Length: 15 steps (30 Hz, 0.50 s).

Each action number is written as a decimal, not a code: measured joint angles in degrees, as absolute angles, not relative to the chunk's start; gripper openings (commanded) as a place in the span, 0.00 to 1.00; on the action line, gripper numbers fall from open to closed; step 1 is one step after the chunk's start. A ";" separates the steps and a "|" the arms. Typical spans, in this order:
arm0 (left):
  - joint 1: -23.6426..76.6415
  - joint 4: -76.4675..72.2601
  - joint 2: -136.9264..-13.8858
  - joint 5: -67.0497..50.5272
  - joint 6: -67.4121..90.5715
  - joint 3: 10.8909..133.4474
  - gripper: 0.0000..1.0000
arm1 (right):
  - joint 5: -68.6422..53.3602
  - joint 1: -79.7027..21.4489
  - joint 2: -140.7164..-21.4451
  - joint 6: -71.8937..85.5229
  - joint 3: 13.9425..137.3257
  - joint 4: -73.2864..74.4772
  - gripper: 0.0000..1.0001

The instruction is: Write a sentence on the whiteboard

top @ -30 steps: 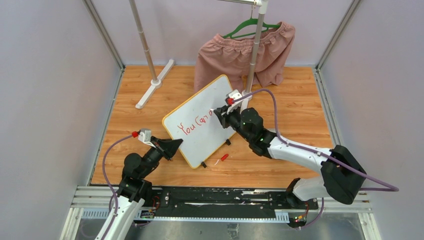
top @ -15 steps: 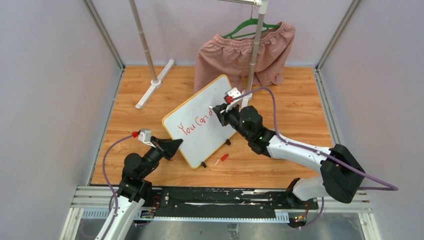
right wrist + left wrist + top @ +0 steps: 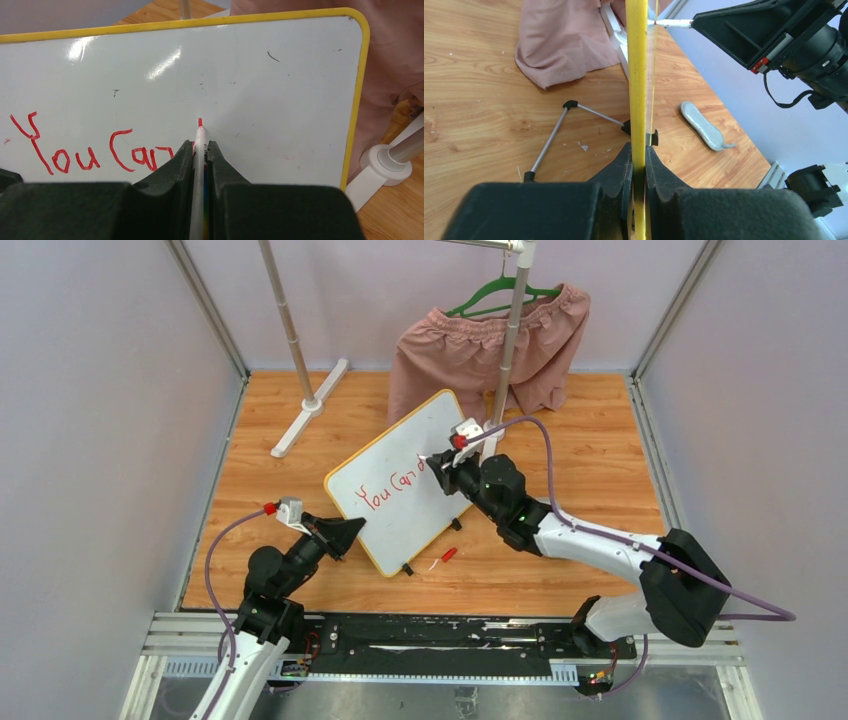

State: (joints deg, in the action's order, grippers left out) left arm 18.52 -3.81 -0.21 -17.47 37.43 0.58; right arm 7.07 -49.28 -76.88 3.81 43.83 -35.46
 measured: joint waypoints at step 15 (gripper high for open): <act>18.52 -3.81 -0.21 -17.41 37.43 0.58 0.00 | 7.05 -49.28 -75.37 5.61 39.70 -36.42 0.00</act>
State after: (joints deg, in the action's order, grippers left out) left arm 18.52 -3.81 -0.21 -17.41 37.43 0.58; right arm 7.05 -49.28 -75.37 5.61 39.70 -36.42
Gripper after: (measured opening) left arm 0.130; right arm 0.146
